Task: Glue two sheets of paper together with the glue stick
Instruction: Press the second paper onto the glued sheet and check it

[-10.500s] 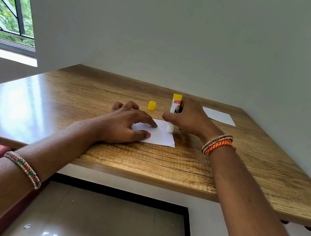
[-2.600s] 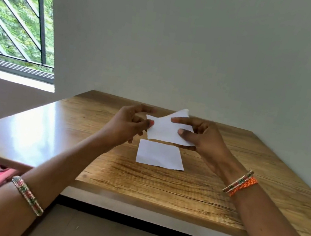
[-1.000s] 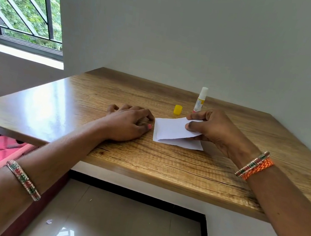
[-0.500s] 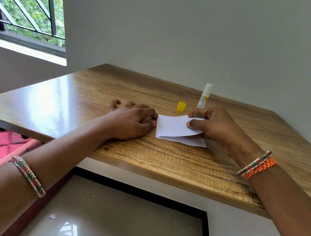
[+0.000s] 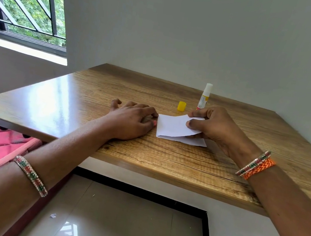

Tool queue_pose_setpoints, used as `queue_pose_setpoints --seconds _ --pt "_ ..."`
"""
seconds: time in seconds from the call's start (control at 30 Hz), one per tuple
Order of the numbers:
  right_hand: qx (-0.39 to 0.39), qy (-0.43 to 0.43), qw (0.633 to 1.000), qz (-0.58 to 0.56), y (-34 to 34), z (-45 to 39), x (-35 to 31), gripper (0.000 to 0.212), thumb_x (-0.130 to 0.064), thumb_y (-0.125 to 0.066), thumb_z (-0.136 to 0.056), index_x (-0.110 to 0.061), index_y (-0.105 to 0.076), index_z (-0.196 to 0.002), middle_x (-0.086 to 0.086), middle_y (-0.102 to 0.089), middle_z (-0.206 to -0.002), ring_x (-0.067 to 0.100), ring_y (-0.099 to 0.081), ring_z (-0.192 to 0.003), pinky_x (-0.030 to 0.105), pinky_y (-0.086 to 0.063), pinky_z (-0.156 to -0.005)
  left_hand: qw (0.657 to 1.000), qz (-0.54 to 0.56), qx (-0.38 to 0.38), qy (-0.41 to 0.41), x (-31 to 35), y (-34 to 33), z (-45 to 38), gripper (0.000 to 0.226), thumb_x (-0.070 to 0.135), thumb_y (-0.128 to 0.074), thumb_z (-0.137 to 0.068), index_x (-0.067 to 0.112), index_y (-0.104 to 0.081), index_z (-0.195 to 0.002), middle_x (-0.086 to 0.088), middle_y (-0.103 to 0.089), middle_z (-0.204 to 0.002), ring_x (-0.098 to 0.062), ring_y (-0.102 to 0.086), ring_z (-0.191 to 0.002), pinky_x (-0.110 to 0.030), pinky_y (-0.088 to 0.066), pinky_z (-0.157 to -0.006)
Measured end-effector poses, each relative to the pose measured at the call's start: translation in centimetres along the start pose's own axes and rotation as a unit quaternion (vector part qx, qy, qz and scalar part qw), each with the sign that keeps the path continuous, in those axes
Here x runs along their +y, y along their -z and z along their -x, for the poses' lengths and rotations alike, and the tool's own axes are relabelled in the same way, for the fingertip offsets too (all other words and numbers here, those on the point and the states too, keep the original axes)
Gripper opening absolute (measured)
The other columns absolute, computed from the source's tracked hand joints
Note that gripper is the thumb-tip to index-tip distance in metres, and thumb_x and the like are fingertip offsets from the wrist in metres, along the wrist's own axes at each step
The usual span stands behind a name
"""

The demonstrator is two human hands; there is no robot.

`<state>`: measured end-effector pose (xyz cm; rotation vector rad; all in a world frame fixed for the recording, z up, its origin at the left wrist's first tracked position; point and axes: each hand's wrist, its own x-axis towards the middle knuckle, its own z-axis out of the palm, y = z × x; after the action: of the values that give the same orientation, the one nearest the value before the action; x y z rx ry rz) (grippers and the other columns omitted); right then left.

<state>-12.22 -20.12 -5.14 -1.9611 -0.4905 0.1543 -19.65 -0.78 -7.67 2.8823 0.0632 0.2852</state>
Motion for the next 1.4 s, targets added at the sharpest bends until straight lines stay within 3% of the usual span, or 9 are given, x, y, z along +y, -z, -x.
queue_pose_setpoints --seconds 0.17,0.33,0.6,0.8,1.03,1.2,1.4 --pt "0.000 0.004 1.000 0.010 0.0 0.0 0.1 0.036 0.003 -0.069 -0.077 0.001 -0.064 -0.113 0.004 -0.055 -0.105 0.011 -0.060 -0.080 0.014 -0.055 -0.053 0.999 0.021 0.026 -0.005 0.2 0.0 0.3 0.044 0.036 -0.032 -0.097 0.035 -0.031 -0.141 0.007 -0.035 -0.151 -0.018 -0.026 -0.140 -0.055 -0.004 -0.112" --pt "0.002 0.007 1.000 0.015 0.0 -0.1 0.2 0.036 0.001 -0.070 -0.077 0.000 -0.064 -0.113 0.006 -0.058 -0.106 0.014 -0.062 -0.084 0.017 -0.055 -0.058 0.997 0.058 0.033 -0.043 0.6 0.2 0.5 0.043 0.033 -0.029 -0.100 0.027 -0.036 -0.142 0.007 -0.036 -0.150 -0.012 -0.028 -0.139 -0.043 -0.011 -0.111" --pt "0.007 0.018 0.999 0.040 -0.1 -0.2 0.3 0.034 -0.001 -0.070 -0.077 -0.003 -0.066 -0.111 0.007 -0.059 -0.110 0.019 -0.061 -0.094 0.021 -0.054 -0.066 0.997 0.053 0.011 -0.050 0.7 0.2 0.5 0.041 0.035 -0.036 -0.098 0.027 -0.041 -0.138 0.010 -0.046 -0.143 -0.013 -0.037 -0.133 -0.035 -0.015 -0.099" --pt "0.015 0.025 0.997 0.065 0.1 -0.4 0.5 0.036 -0.004 -0.071 -0.077 -0.006 -0.066 -0.113 0.003 -0.058 -0.108 0.017 -0.060 -0.097 0.017 -0.050 -0.068 0.997 0.058 0.004 -0.051 0.8 0.4 0.5 0.038 0.031 -0.032 -0.099 0.026 -0.047 -0.134 0.010 -0.047 -0.141 -0.013 -0.041 -0.130 -0.040 -0.017 -0.106" --pt "0.016 0.030 0.996 0.086 0.1 -0.6 0.8 0.038 -0.007 -0.072 -0.076 -0.008 -0.066 -0.114 0.001 -0.057 -0.109 0.018 -0.058 -0.103 0.024 -0.048 -0.082 0.998 0.025 0.006 -0.052 0.9 0.3 0.7 0.041 0.045 -0.039 -0.094 0.026 -0.048 -0.130 0.008 -0.047 -0.140 -0.013 -0.039 -0.128 -0.039 -0.020 -0.103" --pt "0.026 0.040 0.992 0.114 0.0 -0.6 0.8 0.041 -0.012 -0.073 -0.075 -0.010 -0.066 -0.115 0.003 -0.058 -0.119 0.019 -0.056 -0.109 0.035 -0.048 -0.097 0.999 0.014 -0.002 -0.053 1.1 0.5 0.7 0.047 0.046 -0.038 -0.094 0.026 -0.040 -0.137 0.008 -0.039 -0.147 -0.014 -0.033 -0.134 -0.038 -0.018 -0.105" --pt "0.029 0.047 0.990 0.131 -0.2 -0.6 0.8 0.041 -0.012 -0.072 -0.076 -0.012 -0.065 -0.117 0.000 -0.054 -0.119 0.015 -0.052 -0.107 0.027 -0.044 -0.091 0.998 -0.002 -0.004 -0.057 1.0 0.5 0.5 0.048 0.048 -0.036 -0.094 0.028 -0.042 -0.137 0.009 -0.039 -0.147 -0.013 -0.033 -0.134 -0.040 -0.019 -0.106"
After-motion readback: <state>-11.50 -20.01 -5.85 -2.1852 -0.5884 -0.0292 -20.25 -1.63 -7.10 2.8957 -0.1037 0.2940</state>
